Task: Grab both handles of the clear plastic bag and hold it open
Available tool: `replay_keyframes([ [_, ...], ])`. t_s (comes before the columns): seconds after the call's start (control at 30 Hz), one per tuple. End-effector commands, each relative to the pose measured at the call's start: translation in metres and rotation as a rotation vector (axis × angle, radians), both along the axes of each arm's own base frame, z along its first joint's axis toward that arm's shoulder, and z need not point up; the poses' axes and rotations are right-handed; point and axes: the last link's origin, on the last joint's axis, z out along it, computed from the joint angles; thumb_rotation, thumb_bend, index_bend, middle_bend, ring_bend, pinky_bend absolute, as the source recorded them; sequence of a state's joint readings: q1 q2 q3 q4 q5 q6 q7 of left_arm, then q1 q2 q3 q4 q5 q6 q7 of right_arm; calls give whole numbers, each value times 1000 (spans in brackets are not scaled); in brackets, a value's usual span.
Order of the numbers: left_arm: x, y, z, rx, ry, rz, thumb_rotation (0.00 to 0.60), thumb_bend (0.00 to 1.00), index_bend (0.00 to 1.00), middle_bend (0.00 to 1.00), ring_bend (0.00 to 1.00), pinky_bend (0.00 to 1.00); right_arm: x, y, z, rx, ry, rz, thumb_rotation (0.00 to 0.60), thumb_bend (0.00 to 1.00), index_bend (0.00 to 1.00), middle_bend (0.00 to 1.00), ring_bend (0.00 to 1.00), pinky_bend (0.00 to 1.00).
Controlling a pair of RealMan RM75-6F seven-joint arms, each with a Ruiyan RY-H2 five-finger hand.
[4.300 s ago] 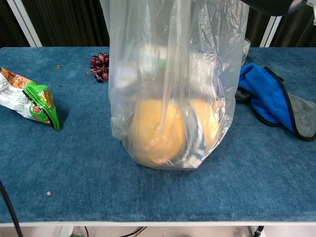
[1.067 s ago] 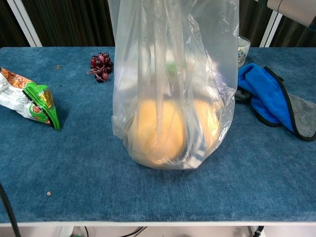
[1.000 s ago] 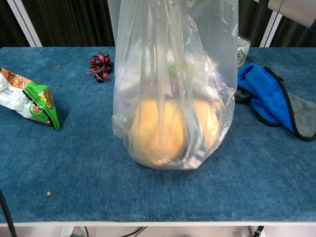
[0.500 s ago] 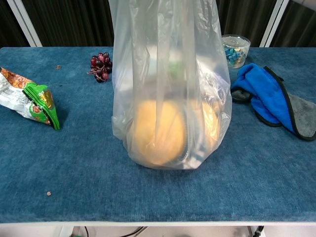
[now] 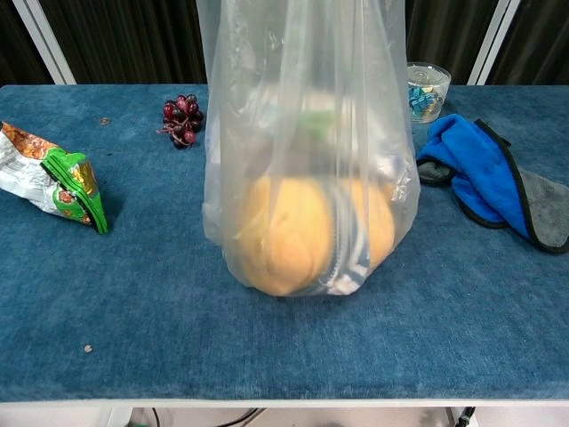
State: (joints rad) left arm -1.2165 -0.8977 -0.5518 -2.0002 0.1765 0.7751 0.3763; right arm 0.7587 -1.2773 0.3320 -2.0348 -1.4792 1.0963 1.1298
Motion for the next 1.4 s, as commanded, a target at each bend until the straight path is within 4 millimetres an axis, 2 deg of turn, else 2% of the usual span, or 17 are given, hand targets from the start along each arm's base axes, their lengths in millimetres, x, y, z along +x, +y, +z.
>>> replay_keyframes([
  [0.03, -19, 5, 5, -52, 10, 38, 550, 0, 85, 170, 82, 187, 2, -4, 7, -11, -21, -20, 600, 401, 524, 477, 322, 362],
  [0.27, -37, 6, 15, -122, -15, 60, 561, 0, 85, 160, 81, 187, 5, -15, 21, -42, -68, -67, 600, 402, 510, 468, 311, 336],
  [0.5, -60, 9, 39, -110, -71, 103, 566, 0, 86, 160, 82, 184, 5, -15, 29, -77, -90, -70, 600, 402, 498, 460, 307, 328],
  [0.63, -81, 8, 55, -91, -94, 133, 594, 4, 87, 159, 81, 184, 7, -16, 36, -111, -102, -69, 600, 402, 490, 454, 300, 322],
  [0.73, -99, 5, 68, -66, -176, 175, 599, 25, 99, 159, 81, 184, 8, -19, 40, -132, -110, -77, 600, 402, 488, 453, 300, 321],
  [0.9, -135, -1, 85, 72, -349, 203, 600, 58, 117, 181, 85, 187, 18, -19, 48, -143, -120, -56, 600, 402, 484, 449, 293, 313],
  [1.1, -184, -9, 73, 175, -531, 249, 600, 150, 146, 203, 96, 199, 40, -12, 67, -212, -137, 4, 600, 402, 468, 433, 276, 294],
  [1.27, -223, -12, 56, 172, -611, 311, 600, 158, 149, 203, 95, 199, 51, -12, 85, -283, -149, 7, 600, 402, 463, 432, 275, 291],
  [1.4, -245, -14, 44, 152, -637, 346, 599, 157, 150, 203, 96, 199, 54, -14, 94, -306, -159, -7, 600, 403, 456, 430, 273, 289],
])
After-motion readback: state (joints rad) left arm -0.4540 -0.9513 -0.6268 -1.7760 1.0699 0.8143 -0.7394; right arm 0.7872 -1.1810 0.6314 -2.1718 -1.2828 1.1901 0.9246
